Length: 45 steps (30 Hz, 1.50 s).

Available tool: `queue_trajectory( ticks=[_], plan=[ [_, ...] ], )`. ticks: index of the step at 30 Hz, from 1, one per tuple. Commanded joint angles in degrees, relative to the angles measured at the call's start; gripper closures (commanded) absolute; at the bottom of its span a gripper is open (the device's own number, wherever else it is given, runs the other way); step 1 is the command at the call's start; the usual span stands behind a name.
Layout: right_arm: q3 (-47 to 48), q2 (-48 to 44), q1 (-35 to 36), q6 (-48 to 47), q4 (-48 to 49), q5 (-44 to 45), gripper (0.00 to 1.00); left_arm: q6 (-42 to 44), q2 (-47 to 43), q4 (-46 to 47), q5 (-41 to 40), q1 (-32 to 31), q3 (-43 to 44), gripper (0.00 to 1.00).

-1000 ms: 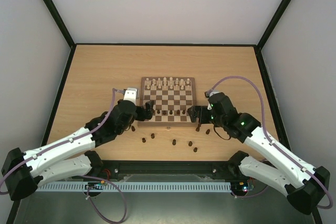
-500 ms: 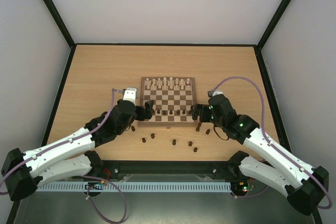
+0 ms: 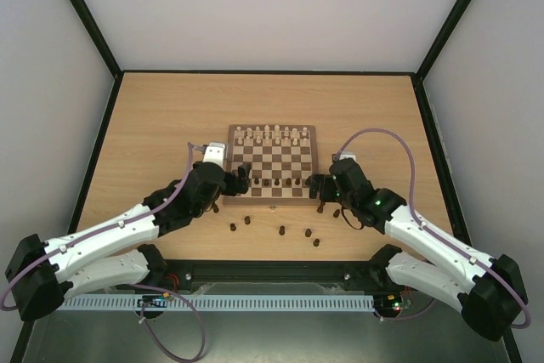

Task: Set up the chess pieces on the board
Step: Pick up the chess piece at the center of the board.

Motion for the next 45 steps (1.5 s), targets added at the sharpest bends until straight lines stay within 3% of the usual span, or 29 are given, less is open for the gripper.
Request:
queue_trajectory(
  ticks=[1, 15, 27, 32, 36, 42, 45],
  plan=[
    [-2.7, 0.0, -0.1, 0.5, 3.4, 2.8, 0.00, 0.1, 0.4, 0.8, -0.8, -0.2, 0.2, 0.01],
    [-4.3, -0.8, -0.1, 0.4, 4.6, 3.1, 0.03, 0.3, 1.8, 0.9, 0.0, -0.2, 0.6, 0.01],
    [-4.5, -2.0, -0.1, -1.2, 6.3, -1.2, 0.13, 0.3, -0.9, 0.8, -0.8, -0.2, -0.1, 0.01],
    [0.2, -0.5, 0.3, -2.4, 2.1, -7.8, 0.23, 0.3, -1.1, 0.8, -1.4, -0.2, -0.2, 0.01],
    [3.7, 2.4, 2.4, -2.9, -3.0, -9.8, 0.24, 0.1, -1.7, 1.0, -0.9, -0.2, -0.4, 0.01],
    [9.4, 6.1, 8.4, -1.1, -8.7, -8.0, 0.23, -0.1, -2.2, 0.8, -1.2, -0.2, -0.5, 0.01],
    [12.4, 8.3, 10.9, -0.3, -12.0, -7.0, 0.30, -0.3, -2.9, 0.7, -2.1, -0.2, -0.8, 0.01]
  ],
)
